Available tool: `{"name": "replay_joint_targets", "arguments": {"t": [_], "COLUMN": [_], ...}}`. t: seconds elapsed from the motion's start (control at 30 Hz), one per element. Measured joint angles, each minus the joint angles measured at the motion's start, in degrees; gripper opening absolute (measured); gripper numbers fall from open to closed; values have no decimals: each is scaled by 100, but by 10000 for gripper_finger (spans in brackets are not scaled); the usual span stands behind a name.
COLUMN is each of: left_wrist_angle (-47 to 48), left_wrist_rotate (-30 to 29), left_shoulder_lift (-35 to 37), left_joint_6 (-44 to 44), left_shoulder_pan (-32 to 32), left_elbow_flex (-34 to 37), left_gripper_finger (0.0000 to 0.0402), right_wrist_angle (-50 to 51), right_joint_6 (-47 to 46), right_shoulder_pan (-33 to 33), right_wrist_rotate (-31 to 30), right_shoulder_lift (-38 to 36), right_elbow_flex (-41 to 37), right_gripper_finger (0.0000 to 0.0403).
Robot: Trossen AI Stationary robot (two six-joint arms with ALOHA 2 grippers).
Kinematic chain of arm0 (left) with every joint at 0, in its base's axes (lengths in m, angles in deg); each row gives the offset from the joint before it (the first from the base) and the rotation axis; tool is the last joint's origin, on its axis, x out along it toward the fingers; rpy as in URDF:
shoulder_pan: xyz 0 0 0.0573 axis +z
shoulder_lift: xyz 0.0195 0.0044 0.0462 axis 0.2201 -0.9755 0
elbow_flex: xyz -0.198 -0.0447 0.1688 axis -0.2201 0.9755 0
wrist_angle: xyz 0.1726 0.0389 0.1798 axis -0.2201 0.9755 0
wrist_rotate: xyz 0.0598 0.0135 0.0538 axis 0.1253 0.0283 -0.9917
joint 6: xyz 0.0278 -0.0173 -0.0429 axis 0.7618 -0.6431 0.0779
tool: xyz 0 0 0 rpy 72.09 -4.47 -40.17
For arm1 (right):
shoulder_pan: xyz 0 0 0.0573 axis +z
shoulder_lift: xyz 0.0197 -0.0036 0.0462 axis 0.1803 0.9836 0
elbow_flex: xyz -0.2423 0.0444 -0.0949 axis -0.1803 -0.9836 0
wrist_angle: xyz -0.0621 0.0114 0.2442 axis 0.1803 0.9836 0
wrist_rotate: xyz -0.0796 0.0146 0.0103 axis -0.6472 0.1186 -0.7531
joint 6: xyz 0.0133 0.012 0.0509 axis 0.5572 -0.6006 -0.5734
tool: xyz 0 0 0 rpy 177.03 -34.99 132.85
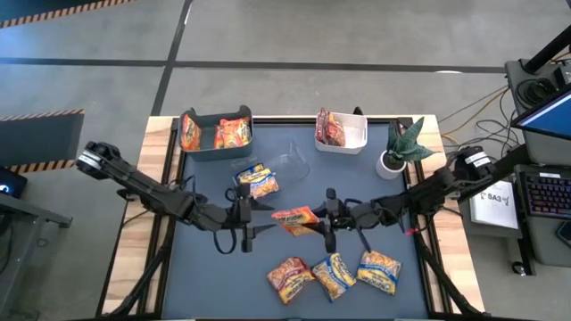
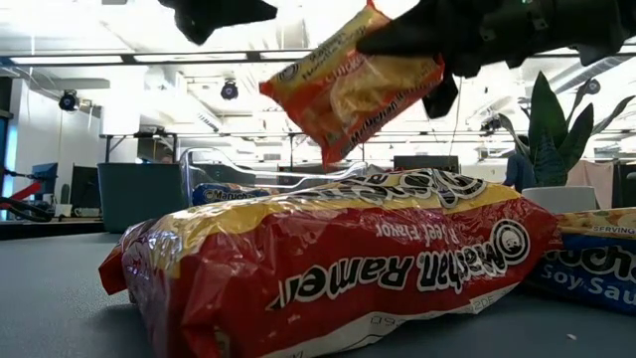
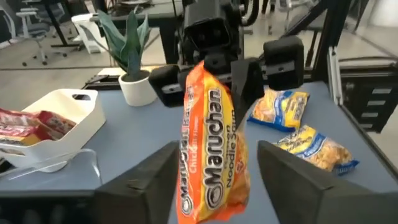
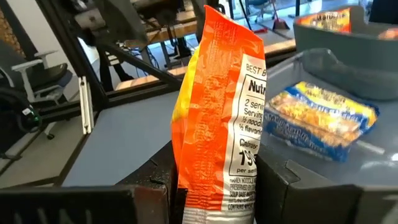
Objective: Sort Maruchan noodles
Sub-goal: Put the orange noodle pack into the blue bin
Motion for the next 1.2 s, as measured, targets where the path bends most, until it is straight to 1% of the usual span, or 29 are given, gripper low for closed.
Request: {"name": "replay_joint_targets", "arguments": {"t": [0.13, 0.27, 0.4, 0.53, 0.67, 0.8, 0.9, 0.97, 1.03, 1.2], "left_wrist_angle": [-695, -1165, -1395, -1402, -1710, -1889, -1949, -1942, -1948, -1931], "left_wrist_rotate": [7, 7, 10, 13, 348, 428, 461, 457, 456, 413], "left_shoulder_lift": [-164, -354, -577, -844, -1172, -1453, -1583, -1639, -1685, -1709], "left_joint_6": [43, 115, 198, 220, 220, 220, 219, 220, 218, 218], "left_shoulder_pan": [2, 19, 49, 114, 186, 210, 208, 208, 210, 212], "left_elbow_flex": [329, 486, 476, 354, 222, 97, 13, -32, -68, -102], "left_gripper_finger": [252, 279, 283, 280, 279, 279, 271, 257, 236, 169], "right_wrist_angle": [-96, -174, -233, -281, -285, -309, -329, -329, -333, -331], "right_joint_6": [302, 535, 723, 955, 1188, 1479, 1587, 1648, 1690, 1740], "right_shoulder_pan": [0, 0, 0, -4, 0, 0, 2, 0, 2, 7], "right_wrist_rotate": [2, 2, 46, 306, 363, 497, 501, 503, 504, 549], "right_shoulder_lift": [-65, -63, -52, -54, -54, -53, -52, -49, -49, -49], "right_elbow_flex": [0, 0, 0, 0, 0, 0, 0, 0, 0, 0], "right_gripper_finger": [122, 122, 121, 121, 121, 121, 121, 121, 121, 121]}}
